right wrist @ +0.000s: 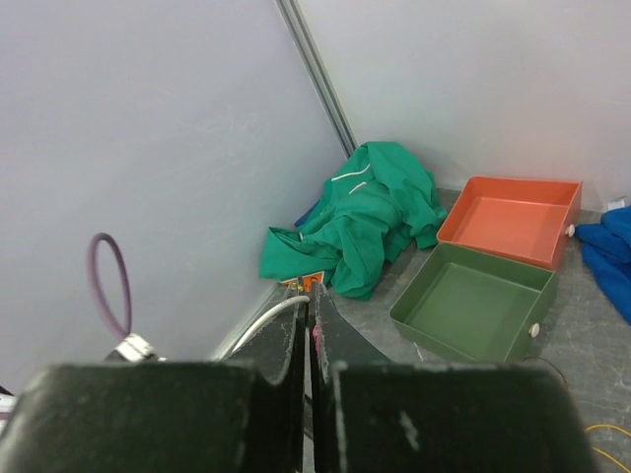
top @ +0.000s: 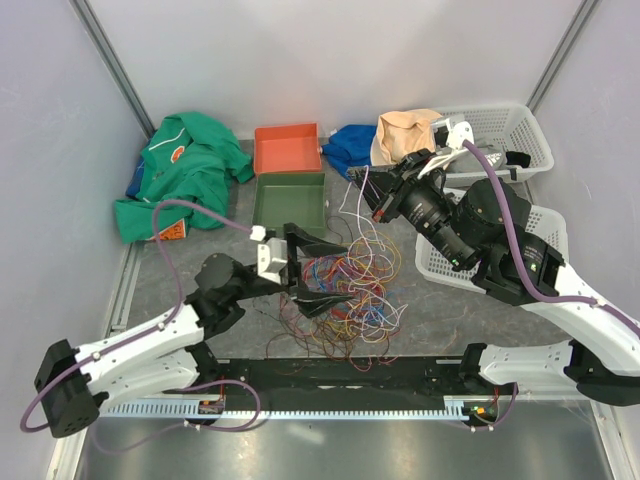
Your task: Untangle the cables
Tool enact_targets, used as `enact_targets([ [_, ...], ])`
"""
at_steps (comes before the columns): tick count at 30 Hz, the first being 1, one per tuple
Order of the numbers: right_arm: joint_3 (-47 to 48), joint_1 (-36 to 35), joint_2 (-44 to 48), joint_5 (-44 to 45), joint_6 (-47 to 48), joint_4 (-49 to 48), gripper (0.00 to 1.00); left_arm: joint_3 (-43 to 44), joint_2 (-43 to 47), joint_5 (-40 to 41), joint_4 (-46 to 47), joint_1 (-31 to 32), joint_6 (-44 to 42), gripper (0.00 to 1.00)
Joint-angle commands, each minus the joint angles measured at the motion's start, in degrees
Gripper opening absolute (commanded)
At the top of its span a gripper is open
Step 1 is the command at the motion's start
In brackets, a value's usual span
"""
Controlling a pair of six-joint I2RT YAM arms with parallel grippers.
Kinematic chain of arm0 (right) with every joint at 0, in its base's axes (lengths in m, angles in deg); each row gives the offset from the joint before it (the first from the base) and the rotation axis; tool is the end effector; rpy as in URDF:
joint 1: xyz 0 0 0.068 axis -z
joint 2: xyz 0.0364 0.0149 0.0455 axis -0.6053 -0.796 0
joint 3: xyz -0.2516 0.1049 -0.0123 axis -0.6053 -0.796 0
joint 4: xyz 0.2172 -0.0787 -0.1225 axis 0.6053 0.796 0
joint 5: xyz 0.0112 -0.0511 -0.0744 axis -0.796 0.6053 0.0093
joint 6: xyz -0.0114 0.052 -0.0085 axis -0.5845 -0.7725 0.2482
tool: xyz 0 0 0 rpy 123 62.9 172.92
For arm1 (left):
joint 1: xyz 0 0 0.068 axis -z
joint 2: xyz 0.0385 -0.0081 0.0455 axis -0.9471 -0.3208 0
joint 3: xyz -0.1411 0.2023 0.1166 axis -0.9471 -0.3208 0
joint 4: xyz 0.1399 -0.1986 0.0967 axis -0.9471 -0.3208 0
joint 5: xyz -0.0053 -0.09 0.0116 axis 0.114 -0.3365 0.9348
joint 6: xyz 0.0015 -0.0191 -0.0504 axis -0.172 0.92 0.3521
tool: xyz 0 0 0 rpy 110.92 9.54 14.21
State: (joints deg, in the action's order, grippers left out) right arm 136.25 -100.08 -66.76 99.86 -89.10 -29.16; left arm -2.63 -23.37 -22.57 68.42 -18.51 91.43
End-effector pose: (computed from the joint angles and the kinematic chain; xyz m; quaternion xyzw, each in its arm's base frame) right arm 0.1052 0.1730 0.5297 -0.0762 0.6556 0.3954 0.6388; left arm 0.1055 -0.1685 0.3379 0.4029 0.4224 -0.5342 0.6115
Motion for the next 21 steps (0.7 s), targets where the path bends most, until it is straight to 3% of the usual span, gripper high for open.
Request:
enact_targets([
  [1, 0.1, -0.1, -0.33, -1.2, -1.42, -0.81, 0.0, 0.78, -4.63, -0.34, 8.08, -0.3, 2.67, 1.0],
  [8, 0.1, -0.1, -1.3, -1.64, -1.33, -0.81, 0.0, 3.93, -15.44, 2.14, 15.48, -0.21, 4.43, 1.0],
  [21, -2.19, -0.1, -1.12, -2.52, -0.9, -1.87, 0.0, 11.05, -28.1, 8.64, 20.06, -0.3, 4.78, 1.0],
])
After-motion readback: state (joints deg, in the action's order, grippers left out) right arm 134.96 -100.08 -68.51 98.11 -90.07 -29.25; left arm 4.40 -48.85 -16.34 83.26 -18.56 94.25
